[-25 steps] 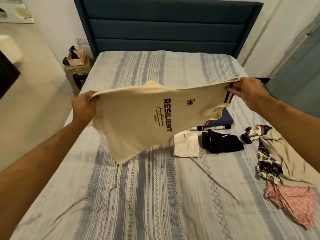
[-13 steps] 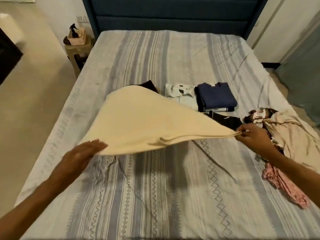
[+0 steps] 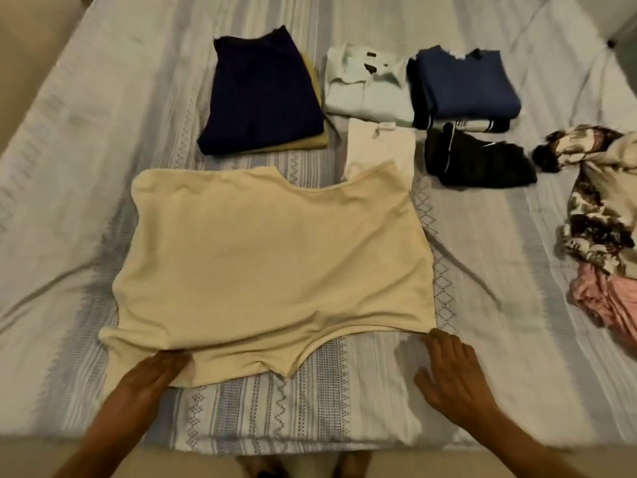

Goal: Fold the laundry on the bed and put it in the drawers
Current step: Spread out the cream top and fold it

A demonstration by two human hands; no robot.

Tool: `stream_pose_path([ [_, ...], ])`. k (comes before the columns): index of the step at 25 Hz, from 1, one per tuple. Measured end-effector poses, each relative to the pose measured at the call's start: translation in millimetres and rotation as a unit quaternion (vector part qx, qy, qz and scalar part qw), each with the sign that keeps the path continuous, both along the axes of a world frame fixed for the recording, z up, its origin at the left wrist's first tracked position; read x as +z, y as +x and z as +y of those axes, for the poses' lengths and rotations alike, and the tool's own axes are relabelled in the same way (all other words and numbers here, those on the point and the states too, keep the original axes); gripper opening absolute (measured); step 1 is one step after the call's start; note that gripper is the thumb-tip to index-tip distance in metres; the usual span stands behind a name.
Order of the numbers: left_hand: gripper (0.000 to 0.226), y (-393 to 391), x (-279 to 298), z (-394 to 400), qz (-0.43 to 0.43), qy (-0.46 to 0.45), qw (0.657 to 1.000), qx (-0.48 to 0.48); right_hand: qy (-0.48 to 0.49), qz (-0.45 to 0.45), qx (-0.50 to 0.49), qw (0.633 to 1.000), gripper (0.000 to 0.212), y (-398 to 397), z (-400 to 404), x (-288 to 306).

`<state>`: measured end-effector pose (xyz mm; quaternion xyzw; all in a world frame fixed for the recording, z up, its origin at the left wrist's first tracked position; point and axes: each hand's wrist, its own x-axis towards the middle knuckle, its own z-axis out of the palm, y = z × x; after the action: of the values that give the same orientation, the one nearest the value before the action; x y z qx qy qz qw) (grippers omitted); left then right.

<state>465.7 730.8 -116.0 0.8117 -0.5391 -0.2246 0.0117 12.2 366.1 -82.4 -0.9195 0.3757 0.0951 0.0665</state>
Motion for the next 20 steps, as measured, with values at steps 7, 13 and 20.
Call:
stream_pose_path([
  [7,0.081,22.4,6.0,1.8,-0.058,0.040,0.998,0.003,0.035,-0.110,0.177,0.977,0.052,161.2,105.4,-24.4],
  [13,0.093,24.9,29.4,46.6,-0.008,0.050,0.994,-0.092,-0.006,-0.062,0.198,0.978,0.042,198.6,151.8,-15.9],
  [20,0.068,20.3,36.2,104.8,0.130,0.095,0.982,-0.097,0.077,0.055,0.288,0.953,0.036,123.7,201.3,-8.1],
])
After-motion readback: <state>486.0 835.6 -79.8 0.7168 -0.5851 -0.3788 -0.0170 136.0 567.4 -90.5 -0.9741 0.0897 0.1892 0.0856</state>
